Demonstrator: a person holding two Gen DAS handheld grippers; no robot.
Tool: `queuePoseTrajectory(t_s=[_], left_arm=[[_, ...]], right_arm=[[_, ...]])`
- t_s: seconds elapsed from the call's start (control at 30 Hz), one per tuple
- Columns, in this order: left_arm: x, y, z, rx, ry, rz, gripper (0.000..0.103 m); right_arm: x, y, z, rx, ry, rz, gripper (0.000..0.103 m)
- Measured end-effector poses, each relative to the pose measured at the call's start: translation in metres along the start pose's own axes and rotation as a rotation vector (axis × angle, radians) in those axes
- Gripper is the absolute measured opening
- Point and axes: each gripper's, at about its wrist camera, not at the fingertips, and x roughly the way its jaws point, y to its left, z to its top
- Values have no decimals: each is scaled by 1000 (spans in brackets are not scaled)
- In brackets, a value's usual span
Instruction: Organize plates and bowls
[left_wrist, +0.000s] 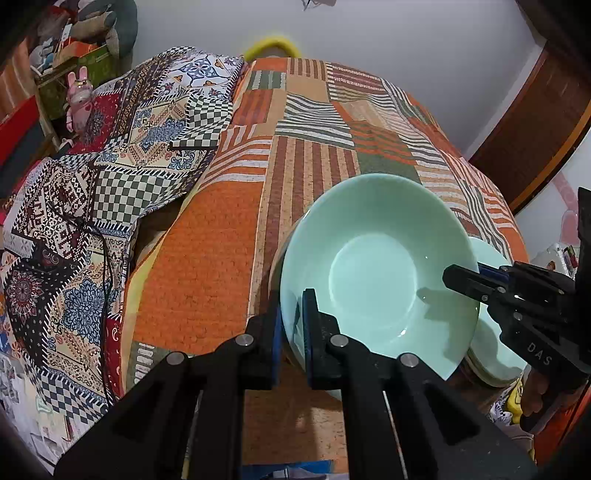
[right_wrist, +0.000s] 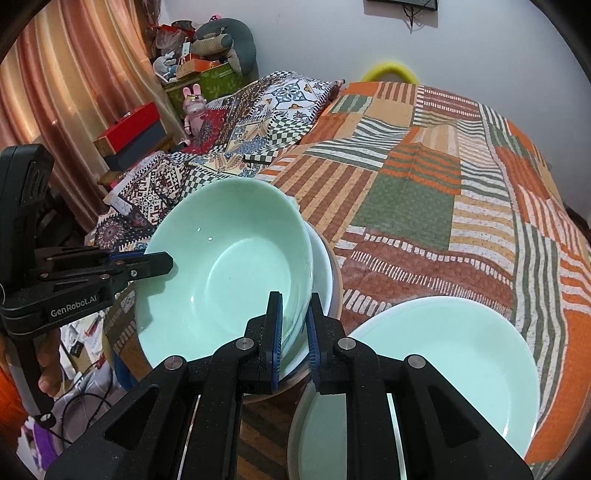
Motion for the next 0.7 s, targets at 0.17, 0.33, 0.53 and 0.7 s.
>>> queuePoseTrajectory(t_s=[0.17, 0.33, 0.53, 0.7], left_arm=[[1, 2, -1, -7, 1, -2, 7], [1, -2, 1, 6, 5, -6, 19], [-10, -12, 8, 48, -40, 1, 27], [-28, -9, 11, 41, -93, 15, 42]], right_arm=[[-3, 3, 2, -21, -8, -28, 13], [-5, -1, 3, -8, -13, -36, 13], [-19, 0, 6, -25, -62, -27, 17], [-26, -2, 8, -36, -84, -35, 31]])
